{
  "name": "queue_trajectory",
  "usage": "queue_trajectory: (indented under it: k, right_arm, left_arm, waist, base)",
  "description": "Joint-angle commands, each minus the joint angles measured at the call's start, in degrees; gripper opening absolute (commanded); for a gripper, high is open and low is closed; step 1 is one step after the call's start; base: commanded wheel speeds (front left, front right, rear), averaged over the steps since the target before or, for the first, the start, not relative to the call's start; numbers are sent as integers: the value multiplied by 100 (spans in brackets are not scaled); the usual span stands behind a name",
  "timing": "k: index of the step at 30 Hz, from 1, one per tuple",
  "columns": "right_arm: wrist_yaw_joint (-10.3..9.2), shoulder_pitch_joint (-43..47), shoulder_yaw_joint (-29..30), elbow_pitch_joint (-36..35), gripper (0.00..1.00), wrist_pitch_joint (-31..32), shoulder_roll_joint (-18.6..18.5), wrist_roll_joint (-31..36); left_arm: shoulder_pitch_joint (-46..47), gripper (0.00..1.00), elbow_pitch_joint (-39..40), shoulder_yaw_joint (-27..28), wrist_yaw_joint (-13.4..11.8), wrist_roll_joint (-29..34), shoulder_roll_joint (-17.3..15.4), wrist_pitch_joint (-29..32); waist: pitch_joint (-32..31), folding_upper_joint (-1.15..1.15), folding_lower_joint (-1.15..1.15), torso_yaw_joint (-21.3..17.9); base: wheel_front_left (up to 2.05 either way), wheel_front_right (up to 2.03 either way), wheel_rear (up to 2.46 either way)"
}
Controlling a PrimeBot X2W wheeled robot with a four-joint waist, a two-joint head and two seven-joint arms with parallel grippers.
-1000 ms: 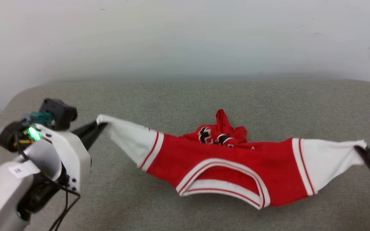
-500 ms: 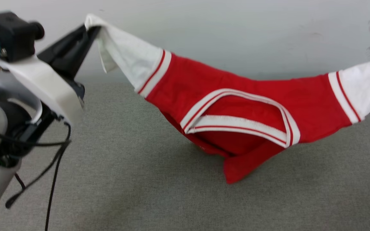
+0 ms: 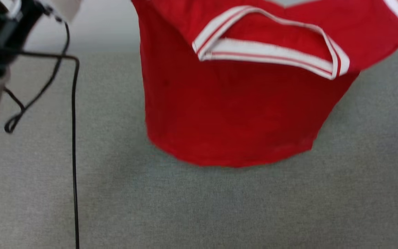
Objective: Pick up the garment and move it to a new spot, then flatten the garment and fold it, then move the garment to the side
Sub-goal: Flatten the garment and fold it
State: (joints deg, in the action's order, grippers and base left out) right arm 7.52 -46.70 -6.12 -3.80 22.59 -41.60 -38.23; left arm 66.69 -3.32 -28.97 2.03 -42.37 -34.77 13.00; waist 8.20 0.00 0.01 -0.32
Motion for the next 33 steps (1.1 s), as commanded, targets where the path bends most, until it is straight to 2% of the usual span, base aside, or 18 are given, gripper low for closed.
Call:
queue_trajectory:
  k: [1,8,14,20,25,29,33]
  right_arm:
    - [-7,-409,-119,130,0,24,72,99]
    - [-7,-2179,-668,1125,0,-63,309,611]
    - [-7,-3451,-1025,2056,0,-409,548,1000]
    - [-7,-4150,-1214,2938,0,-920,838,1208]
    - [-7,-4158,-1418,3446,0,-1316,980,1140]
    - [-7,-3705,-1633,3750,0,-1683,1117,988]
    - [-7,-2812,-1945,4000,0,-2174,1293,664]
  left_arm:
    - [319,0,-190,0,40,104,42,-4]
    - [1667,0,-1385,22,219,385,347,-242]
    - [2613,0,-2230,15,311,599,532,-557]
    - [3170,0,-2978,-61,419,669,720,-939]
    - [3056,0,-3425,-195,494,625,768,-1280]
    - [2606,0,-3678,-321,522,511,748,-1584]
    - [1512,0,-3787,-440,530,281,631,-2025]
  waist:
    - [497,0,-1,-61]
    - [1239,0,-1,-109]
    - [1689,0,-1,-108]
    - [1995,0,-1,-103]
    - [2033,0,-1,-108]
    - [1861,0,-1,-142]
    - [1453,0,-1,-210]
  base:
    - [0,0,0]
    - [0,0,0]
    - [0,0,0]
    - [0,0,0]
    - [0,0,0]
    - [0,0,0]
    - [0,0,0]
